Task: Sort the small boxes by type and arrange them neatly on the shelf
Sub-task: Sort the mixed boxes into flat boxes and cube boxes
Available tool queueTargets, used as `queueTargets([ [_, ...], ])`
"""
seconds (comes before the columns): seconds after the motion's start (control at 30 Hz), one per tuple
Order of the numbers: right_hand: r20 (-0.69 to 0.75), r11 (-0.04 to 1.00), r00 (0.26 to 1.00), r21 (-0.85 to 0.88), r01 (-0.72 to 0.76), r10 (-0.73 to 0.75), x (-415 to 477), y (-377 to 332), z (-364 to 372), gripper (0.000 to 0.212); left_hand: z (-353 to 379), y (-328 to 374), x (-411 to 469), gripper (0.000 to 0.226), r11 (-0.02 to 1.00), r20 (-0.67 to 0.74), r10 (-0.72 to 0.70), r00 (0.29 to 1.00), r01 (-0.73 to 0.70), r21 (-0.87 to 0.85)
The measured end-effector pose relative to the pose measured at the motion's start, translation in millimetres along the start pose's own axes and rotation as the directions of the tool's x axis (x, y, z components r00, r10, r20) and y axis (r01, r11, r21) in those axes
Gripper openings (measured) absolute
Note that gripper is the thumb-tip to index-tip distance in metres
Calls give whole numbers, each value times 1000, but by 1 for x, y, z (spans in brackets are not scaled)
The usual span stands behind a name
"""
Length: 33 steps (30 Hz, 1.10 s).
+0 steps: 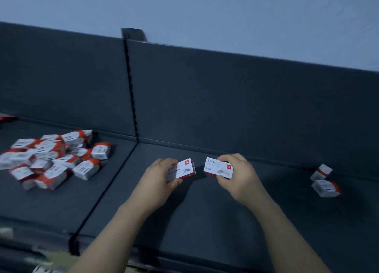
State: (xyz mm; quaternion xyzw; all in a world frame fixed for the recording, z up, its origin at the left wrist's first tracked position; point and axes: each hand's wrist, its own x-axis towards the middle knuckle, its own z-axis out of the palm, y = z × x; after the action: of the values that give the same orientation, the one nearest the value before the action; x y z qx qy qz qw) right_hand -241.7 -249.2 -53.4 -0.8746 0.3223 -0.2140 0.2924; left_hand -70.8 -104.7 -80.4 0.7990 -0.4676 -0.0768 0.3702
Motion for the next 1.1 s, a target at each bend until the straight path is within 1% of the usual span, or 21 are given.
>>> queueTargets([
  [0.23, 95, 989, 985, 40, 140, -143, 13, -123, 101, 31, -125, -89, -55, 32, 991, -140, -120, 983, 127, 41],
  [0.4, 125, 969, 961, 60, 242, -248, 17, -216, 178, 38, -216, -159, -95, 41, 963, -227, -207, 952, 239, 123],
  [0.57, 177, 962, 946, 55, 268, -273, 24, -290, 245, 45, -290, -216, -125, 41, 944, -274, -225, 935, 280, 178],
  [0.67, 208, 964, 941, 41, 263, -266, 32, -323, 277, 46, -322, -247, -132, 41, 934, -305, -244, 920, 308, 181],
  [0.8, 231, 955, 927, 33, 296, -296, 51, -355, 314, 45, -351, -284, -128, 44, 915, -372, -271, 888, 358, 188],
  [0.9, 241, 957, 928, 25, 288, -286, 73, -378, 340, 44, -370, -314, -114, 47, 885, -403, -332, 853, 430, 181],
  [1.0, 240, 954, 924, 38, 297, -297, 101, -394, 367, 39, -387, -346, -95, 46, 859, -442, -354, 824, 474, 195],
  [1.1, 271, 956, 917, 43, 291, -292, 128, -409, 393, 36, -402, -374, -76, 45, 830, -458, -394, 797, 522, 195],
])
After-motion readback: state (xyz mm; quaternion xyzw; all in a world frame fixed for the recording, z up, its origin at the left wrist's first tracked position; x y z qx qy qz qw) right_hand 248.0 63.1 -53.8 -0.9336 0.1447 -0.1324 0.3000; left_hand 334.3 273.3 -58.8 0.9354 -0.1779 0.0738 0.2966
